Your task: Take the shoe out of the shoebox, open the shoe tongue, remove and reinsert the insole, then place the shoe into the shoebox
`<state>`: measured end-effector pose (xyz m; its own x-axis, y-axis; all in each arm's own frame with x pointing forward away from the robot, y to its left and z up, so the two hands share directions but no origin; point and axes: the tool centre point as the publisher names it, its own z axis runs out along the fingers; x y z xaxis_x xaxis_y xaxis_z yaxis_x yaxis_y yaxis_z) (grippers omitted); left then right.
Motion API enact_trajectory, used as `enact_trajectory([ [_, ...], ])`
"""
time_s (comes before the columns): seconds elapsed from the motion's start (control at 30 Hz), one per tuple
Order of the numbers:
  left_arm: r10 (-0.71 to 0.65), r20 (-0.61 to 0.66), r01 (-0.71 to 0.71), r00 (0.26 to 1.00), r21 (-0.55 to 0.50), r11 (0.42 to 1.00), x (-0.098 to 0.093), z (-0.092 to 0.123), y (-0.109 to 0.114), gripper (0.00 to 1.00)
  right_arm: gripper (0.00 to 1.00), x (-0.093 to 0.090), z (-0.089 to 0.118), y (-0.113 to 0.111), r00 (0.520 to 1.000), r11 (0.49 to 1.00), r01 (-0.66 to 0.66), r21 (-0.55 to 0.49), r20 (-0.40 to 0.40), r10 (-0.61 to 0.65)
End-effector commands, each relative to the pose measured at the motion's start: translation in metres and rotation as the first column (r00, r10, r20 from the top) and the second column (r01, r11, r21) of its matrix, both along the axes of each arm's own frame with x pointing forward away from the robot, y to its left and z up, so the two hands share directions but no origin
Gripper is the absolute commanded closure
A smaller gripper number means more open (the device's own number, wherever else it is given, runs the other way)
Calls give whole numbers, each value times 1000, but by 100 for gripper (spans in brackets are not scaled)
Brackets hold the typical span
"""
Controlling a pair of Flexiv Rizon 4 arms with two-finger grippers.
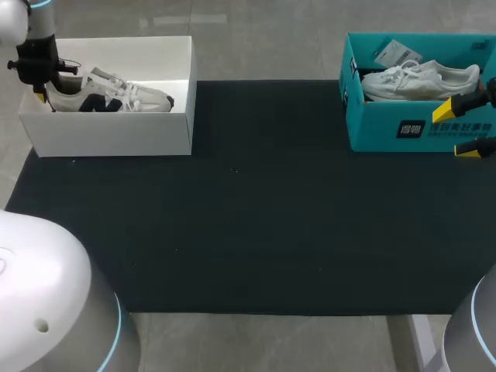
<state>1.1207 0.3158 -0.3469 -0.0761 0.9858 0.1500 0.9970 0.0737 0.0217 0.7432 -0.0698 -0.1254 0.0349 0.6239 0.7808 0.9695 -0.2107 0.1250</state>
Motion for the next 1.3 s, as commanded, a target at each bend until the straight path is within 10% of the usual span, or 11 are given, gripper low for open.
enact_trajectory([
  [0.03, 9, 14, -9, 1000, 2, 1000, -6, -10, -2, 100, 0, 0, -1, 1, 1000, 1000, 2, -1, 0, -2],
  [0.57, 31, -46, -29, 998, 51, 998, -25, -48, -4, 100, 0, 0, -1, 1, 1000, 1000, 2, -1, 0, -2],
  [0.77, 36, -57, -33, 998, 43, 999, -25, -50, -6, 59, 0, 0, -1, 1, 1000, 1000, 2, -1, 0, -2],
  [0.9, 34, -67, -31, 997, 40, 999, -27, -45, -5, 1, 0, 0, -1, 1, 1000, 1000, 2, -1, 0, -2],
  [1.3, 29, -77, -30, 997, -10, 1000, -25, 6, -17, 0, 0, 0, -1, 1, 1000, 1000, 2, -1, 0, -2],
])
